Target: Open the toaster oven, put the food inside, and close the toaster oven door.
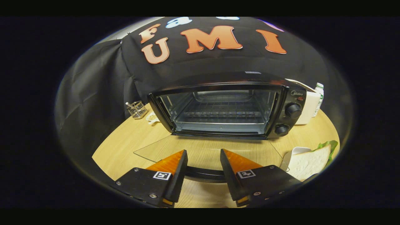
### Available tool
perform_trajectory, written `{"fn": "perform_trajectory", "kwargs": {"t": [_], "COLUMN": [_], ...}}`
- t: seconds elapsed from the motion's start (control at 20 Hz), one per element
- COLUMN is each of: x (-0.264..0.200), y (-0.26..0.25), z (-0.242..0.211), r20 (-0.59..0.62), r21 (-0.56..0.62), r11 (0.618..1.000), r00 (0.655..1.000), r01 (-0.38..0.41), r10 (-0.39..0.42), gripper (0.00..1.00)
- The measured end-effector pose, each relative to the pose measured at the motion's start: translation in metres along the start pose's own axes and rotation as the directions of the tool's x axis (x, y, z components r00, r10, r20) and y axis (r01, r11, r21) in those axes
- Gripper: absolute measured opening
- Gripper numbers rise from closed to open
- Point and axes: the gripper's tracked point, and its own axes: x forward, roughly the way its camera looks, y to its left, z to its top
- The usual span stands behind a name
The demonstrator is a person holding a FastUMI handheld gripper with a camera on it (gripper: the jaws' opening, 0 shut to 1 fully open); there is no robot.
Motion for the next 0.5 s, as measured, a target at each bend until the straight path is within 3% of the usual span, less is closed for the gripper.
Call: {"fn": "perform_trajectory", "kwargs": {"t": [0.5], "x": [0.014], "y": [-0.006], "z": [-0.037], "r20": [-0.152], "r21": [0.0], "r11": [0.999], "r00": [0.988], "r01": [0.032], "r10": [-0.032], "gripper": [0.62]}}
